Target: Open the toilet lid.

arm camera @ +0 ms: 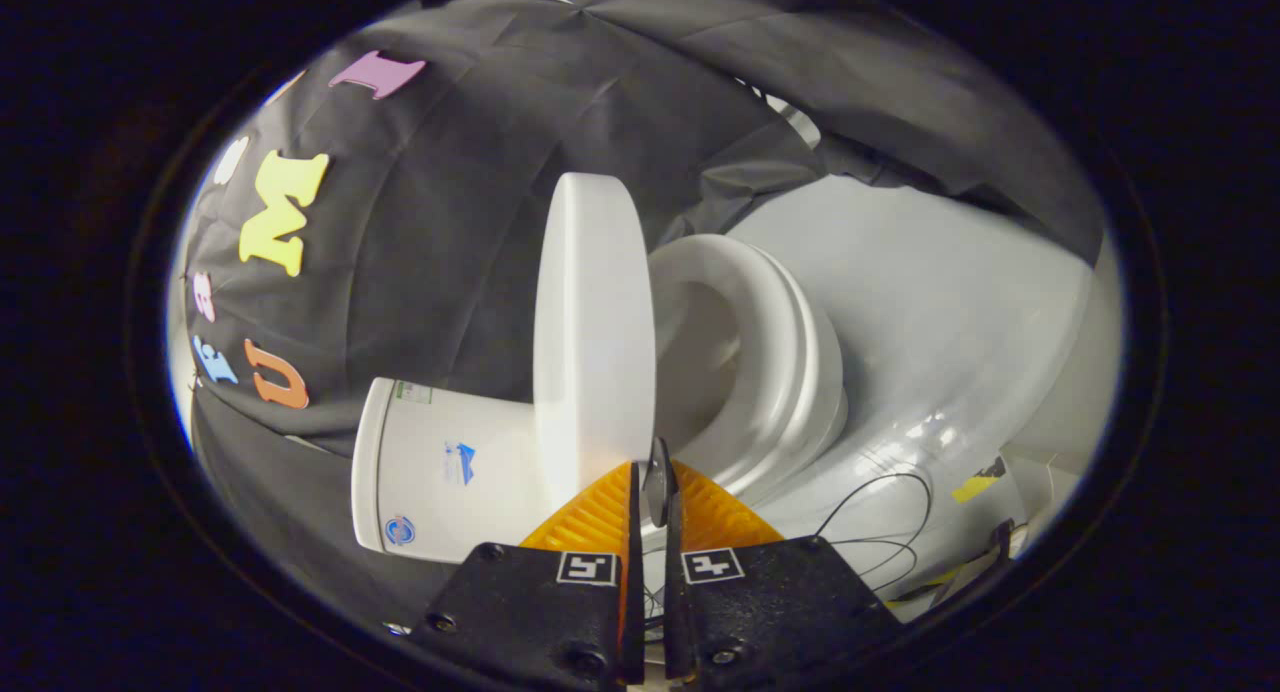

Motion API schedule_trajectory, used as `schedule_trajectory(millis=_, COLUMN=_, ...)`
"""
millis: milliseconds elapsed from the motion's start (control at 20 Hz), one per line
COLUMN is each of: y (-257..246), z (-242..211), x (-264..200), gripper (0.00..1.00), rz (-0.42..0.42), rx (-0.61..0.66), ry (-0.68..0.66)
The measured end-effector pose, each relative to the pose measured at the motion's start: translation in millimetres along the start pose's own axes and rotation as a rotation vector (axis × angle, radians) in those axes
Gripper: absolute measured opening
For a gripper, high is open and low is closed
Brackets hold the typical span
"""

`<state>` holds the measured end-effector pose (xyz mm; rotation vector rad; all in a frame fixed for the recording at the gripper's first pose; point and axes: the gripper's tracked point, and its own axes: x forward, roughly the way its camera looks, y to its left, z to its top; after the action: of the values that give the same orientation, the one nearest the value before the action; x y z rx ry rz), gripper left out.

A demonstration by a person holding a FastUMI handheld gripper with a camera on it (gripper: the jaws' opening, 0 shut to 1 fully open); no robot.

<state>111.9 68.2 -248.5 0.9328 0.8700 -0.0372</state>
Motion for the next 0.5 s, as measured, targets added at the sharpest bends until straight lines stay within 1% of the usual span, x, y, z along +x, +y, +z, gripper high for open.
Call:
schedule_trajectory(millis=200, y=27.4, z=-2.7, x=-10.5, gripper=0.11, rz=-0.011, rx=-0.092, ry=-0.029)
schedule_trajectory(millis=500, y=60.3, z=-8.6, x=-20.3, gripper=0.11, rz=-0.048, rx=-0.191, ry=-0.071)
